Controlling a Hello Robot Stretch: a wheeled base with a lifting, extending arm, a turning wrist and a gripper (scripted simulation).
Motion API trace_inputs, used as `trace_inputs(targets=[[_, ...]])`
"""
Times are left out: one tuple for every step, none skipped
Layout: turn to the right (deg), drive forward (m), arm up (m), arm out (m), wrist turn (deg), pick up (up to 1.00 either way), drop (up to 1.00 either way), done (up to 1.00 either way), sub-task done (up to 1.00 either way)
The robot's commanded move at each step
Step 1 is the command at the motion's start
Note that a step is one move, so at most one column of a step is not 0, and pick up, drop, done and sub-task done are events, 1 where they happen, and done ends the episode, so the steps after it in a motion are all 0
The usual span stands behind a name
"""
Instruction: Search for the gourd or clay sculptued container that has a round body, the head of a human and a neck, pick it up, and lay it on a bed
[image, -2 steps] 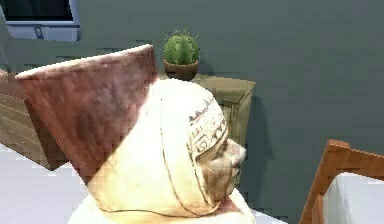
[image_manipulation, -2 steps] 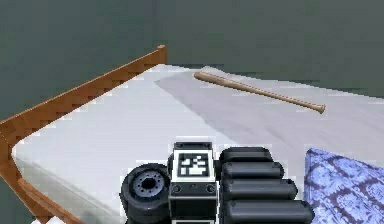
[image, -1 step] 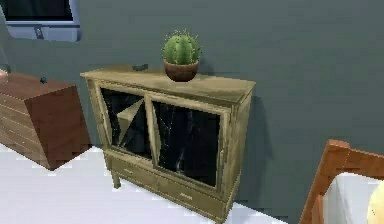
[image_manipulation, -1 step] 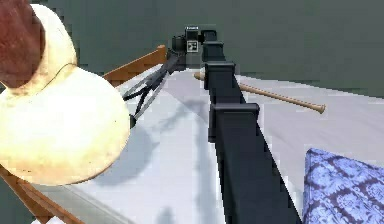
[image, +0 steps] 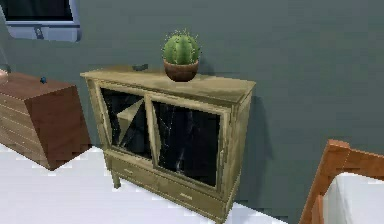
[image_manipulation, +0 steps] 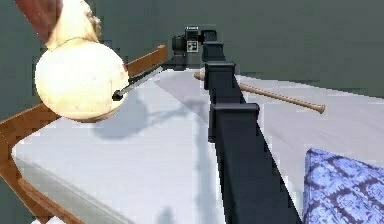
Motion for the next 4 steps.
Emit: trace_inputs(targets=[[0.0,0.00,0.00,0.00,45.0,0.00,0.00,0.00,0.00],[0.0,0.00,0.00,0.00,45.0,0.00,0.00,0.00,0.00],[0.0,0.00,0.00,0.00,15.0,0.00,0.00,0.00,0.00],[0.0,0.00,-0.14,0.00,0.0,0.00,0.00,0.00,0.00]])
